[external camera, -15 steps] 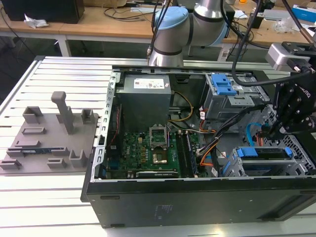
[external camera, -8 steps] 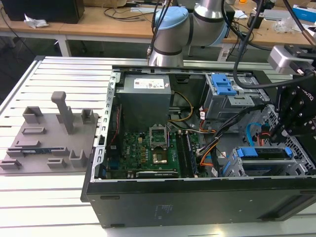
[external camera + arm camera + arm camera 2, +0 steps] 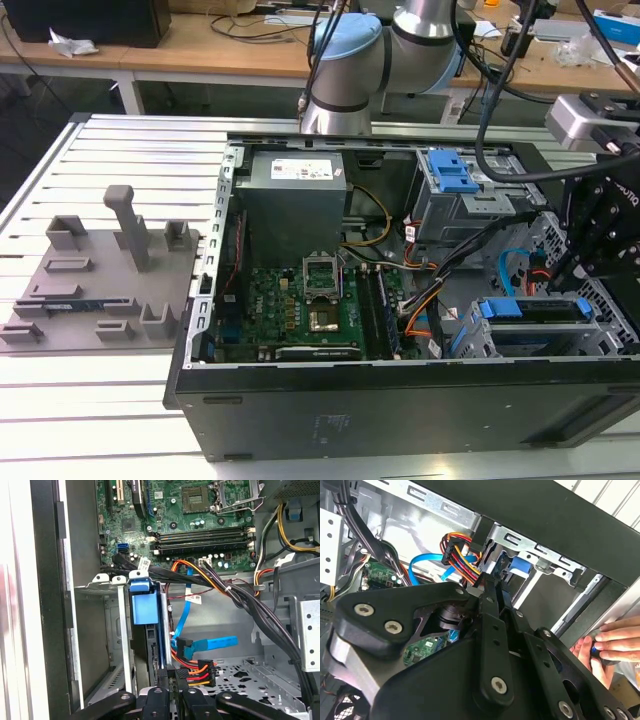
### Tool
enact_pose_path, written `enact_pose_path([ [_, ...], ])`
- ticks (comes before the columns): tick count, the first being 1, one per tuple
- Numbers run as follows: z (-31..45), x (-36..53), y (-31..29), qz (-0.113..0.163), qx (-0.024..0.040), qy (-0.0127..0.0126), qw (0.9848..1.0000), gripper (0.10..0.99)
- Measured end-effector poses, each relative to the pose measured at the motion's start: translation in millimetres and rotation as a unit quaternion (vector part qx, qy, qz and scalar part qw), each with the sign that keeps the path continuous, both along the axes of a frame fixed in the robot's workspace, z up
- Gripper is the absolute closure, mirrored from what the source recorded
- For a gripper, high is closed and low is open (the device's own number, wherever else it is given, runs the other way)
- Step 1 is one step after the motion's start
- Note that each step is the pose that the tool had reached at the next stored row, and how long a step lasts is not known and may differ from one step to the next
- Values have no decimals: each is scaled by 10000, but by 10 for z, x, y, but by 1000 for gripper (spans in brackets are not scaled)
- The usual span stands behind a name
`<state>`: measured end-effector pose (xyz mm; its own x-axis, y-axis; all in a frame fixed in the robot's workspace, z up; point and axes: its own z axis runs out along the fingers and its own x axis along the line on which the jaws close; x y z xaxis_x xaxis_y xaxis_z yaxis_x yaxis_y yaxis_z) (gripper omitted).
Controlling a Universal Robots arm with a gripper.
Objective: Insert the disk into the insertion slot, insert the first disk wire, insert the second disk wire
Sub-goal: 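Insert the first disk wire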
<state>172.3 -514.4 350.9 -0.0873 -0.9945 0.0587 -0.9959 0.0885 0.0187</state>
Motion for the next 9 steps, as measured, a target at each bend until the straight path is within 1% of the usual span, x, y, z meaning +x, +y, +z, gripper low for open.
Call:
enact_pose_path([
  [4, 0, 1, -1, 1, -3, 0, 10000, 918],
  [5, 0, 1, -1, 0, -9, 0, 10000, 918],
  [7, -2, 1, -1, -1, -41, 0, 10000, 918],
  [9, -6, -18, -14, -1, 5, -9, 10000, 918],
])
